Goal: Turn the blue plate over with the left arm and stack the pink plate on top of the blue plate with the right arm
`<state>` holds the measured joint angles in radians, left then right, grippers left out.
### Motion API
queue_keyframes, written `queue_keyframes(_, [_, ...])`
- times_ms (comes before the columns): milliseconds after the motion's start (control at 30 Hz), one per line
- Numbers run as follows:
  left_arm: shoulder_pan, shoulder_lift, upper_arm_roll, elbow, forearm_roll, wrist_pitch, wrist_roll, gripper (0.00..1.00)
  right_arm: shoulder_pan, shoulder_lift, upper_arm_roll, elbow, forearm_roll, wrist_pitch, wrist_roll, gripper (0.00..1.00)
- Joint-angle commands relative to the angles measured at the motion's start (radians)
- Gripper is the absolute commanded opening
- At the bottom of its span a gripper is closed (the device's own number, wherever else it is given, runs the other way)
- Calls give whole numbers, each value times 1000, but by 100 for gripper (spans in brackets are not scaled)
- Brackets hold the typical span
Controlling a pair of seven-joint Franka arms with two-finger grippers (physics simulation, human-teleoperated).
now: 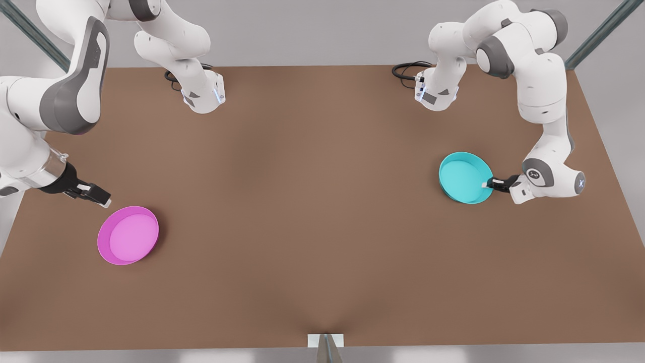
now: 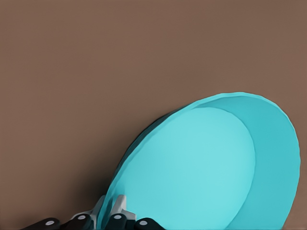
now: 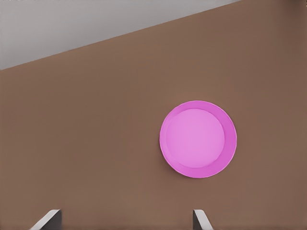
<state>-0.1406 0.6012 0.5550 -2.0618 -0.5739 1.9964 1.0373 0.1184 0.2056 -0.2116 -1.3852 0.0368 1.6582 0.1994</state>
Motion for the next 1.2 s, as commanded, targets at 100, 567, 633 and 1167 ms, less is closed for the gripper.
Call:
queue_keyframes(100, [-1,-4,2,2,-15,-19,-5,21,0,0,1,-2,0,12,0,100])
queue_keyframes(567, [-14,-55,6,54,-3,-102,-71,21,1,-2,1,-3,0,14,2,100])
queue_keyframes(633, [-27,-55,6,112,15,-163,-115,21,1,0,1,-3,0,14,0,100])
queue_keyframes(1167, [-404,-98,8,374,443,-317,-562,21,0,-2,1,-2,0,14,0,100])
